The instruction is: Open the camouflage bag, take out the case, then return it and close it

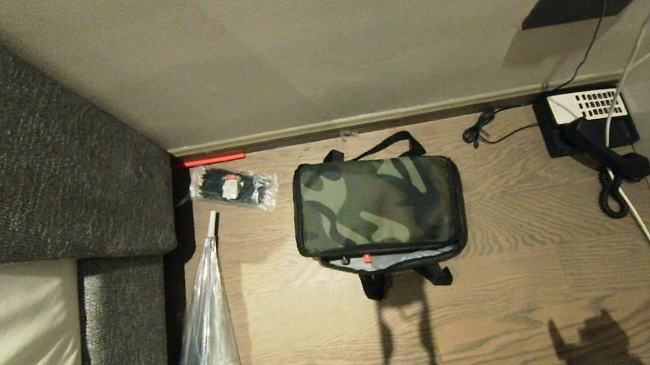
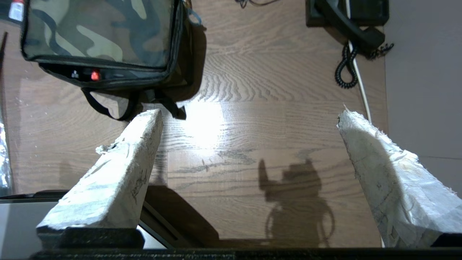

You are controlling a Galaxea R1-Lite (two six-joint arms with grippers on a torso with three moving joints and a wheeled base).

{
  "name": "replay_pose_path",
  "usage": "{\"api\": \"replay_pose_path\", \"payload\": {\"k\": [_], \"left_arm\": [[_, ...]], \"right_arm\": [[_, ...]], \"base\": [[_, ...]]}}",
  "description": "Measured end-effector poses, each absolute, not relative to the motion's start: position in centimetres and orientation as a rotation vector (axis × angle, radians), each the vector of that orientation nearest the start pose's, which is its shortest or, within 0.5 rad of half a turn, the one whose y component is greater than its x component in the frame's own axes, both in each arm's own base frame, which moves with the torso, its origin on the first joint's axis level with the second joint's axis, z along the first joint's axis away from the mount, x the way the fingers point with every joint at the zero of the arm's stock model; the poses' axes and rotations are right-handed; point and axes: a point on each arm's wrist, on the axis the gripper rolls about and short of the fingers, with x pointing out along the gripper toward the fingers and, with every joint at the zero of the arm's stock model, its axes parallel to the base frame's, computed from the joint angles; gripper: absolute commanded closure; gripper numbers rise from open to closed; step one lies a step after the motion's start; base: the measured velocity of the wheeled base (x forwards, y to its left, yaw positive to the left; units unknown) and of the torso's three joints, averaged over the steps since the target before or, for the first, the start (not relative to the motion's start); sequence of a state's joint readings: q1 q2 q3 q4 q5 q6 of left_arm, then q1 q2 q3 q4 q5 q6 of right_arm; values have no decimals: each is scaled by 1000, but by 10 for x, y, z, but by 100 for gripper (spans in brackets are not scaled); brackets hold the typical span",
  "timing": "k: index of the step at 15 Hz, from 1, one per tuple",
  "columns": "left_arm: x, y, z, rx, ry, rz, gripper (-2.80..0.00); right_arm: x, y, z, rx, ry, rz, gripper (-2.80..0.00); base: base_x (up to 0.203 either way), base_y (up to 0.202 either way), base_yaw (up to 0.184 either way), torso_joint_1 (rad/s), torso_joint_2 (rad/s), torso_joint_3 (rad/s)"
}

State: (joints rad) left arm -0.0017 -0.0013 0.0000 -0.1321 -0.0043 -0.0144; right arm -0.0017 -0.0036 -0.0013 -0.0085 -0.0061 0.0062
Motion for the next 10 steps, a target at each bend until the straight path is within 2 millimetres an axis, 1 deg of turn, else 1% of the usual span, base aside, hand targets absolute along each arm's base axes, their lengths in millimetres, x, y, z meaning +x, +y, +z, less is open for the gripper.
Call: {"api": "replay_pose_path", "payload": {"k": [10], "left_arm": [[-24, 0, 89, -13, -134, -6, 0]], "right_arm": [[-23, 0, 77, 6, -14, -8, -280]], "base": [[0, 0, 0, 2, 3, 200]]}}
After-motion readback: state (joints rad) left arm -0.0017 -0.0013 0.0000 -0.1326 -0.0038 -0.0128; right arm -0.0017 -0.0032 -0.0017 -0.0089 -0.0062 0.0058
